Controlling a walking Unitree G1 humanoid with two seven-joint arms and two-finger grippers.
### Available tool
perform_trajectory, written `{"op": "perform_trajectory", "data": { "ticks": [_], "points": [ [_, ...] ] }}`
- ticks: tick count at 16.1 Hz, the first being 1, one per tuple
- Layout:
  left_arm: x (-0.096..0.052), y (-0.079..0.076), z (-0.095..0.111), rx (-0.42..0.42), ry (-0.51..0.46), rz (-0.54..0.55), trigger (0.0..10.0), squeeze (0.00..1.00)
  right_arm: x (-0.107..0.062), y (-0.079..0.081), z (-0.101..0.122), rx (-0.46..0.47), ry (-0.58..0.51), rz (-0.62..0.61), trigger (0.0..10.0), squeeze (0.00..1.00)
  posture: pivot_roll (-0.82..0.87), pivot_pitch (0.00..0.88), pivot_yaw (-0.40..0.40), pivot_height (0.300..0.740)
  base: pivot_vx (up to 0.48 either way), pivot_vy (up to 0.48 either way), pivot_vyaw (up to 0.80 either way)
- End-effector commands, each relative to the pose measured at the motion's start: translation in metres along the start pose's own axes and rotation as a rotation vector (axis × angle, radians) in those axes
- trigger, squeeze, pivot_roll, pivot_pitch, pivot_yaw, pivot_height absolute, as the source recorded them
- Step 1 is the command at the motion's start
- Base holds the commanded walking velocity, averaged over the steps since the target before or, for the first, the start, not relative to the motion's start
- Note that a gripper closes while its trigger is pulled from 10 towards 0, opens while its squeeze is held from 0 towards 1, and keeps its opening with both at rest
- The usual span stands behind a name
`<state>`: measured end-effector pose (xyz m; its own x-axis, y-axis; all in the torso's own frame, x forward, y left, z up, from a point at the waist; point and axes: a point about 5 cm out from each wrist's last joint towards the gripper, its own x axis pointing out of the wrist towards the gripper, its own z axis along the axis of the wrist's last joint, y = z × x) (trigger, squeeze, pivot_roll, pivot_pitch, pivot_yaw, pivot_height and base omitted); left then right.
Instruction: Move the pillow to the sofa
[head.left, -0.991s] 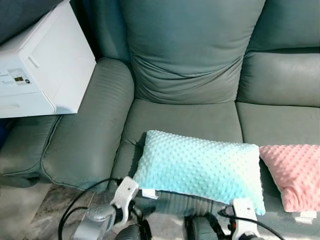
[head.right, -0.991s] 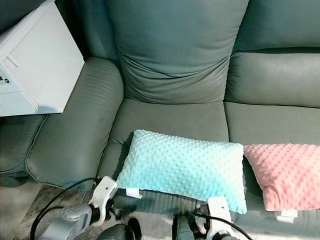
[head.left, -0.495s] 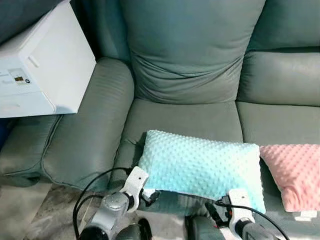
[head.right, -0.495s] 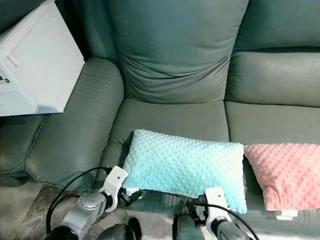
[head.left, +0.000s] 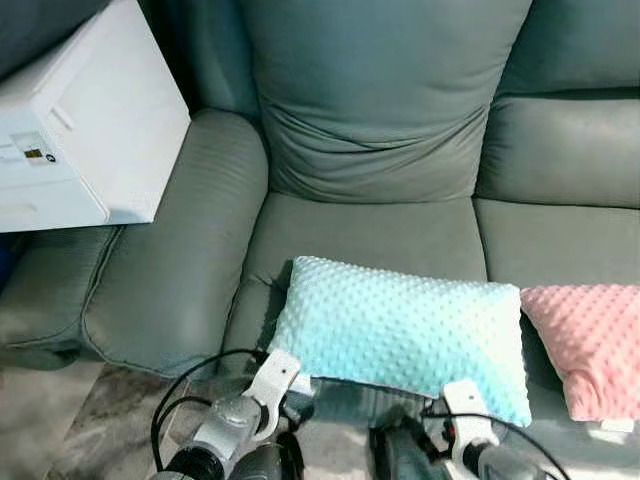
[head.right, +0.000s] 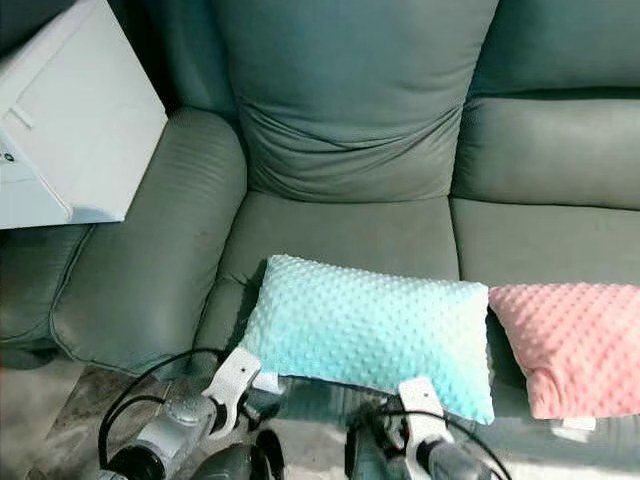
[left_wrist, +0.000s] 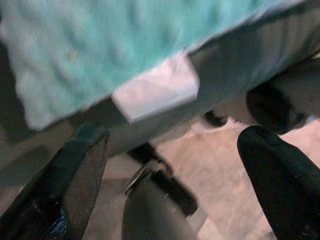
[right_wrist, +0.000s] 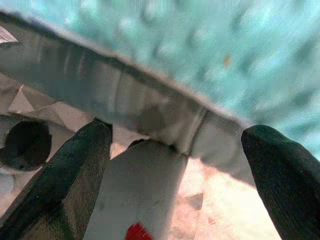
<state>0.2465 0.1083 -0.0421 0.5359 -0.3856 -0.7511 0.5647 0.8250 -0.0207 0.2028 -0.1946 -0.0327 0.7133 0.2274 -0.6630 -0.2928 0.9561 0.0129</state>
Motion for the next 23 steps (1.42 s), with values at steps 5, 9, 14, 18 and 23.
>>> {"op": "perform_trajectory", "data": {
  "ticks": [5, 9, 14, 18, 23],
  "points": [
    [0.001, 0.005, -0.015, -0.097, 0.089, 0.117, 10.0, 0.0, 0.003, -0.004, -0.012, -0.022, 0.058, -0.013, 10.0, 0.0, -0.19, 0.323, 0.119, 0.74, 0.0, 0.0, 0.0],
    [0.001, 0.012, -0.01, -0.152, 0.095, 0.232, 10.0, 0.0, 0.005, -0.018, -0.005, -0.061, 0.032, -0.071, 10.0, 0.0, -0.18, 0.33, 0.116, 0.74, 0.0, 0.0, 0.0],
    [-0.001, 0.025, 0.001, -0.248, 0.062, 0.359, 10.0, 0.0, 0.009, -0.03, 0.01, -0.101, -0.033, -0.114, 10.0, 0.0, -0.18, 0.341, 0.112, 0.74, 0.0, 0.0, 0.0],
    [-0.002, 0.03, 0.0, -0.233, 0.071, 0.446, 10.0, 0.0, 0.013, -0.026, 0.021, -0.096, -0.117, -0.099, 10.0, 0.0, -0.19, 0.344, 0.112, 0.74, 0.0, 0.0, 0.0],
    [-0.004, 0.032, 0.0, -0.224, 0.074, 0.499, 10.0, 0.0, 0.016, -0.017, 0.027, -0.052, -0.179, -0.061, 10.0, 0.0, -0.19, 0.342, 0.113, 0.74, 0.0, 0.0, 0.0]
  ]
}}
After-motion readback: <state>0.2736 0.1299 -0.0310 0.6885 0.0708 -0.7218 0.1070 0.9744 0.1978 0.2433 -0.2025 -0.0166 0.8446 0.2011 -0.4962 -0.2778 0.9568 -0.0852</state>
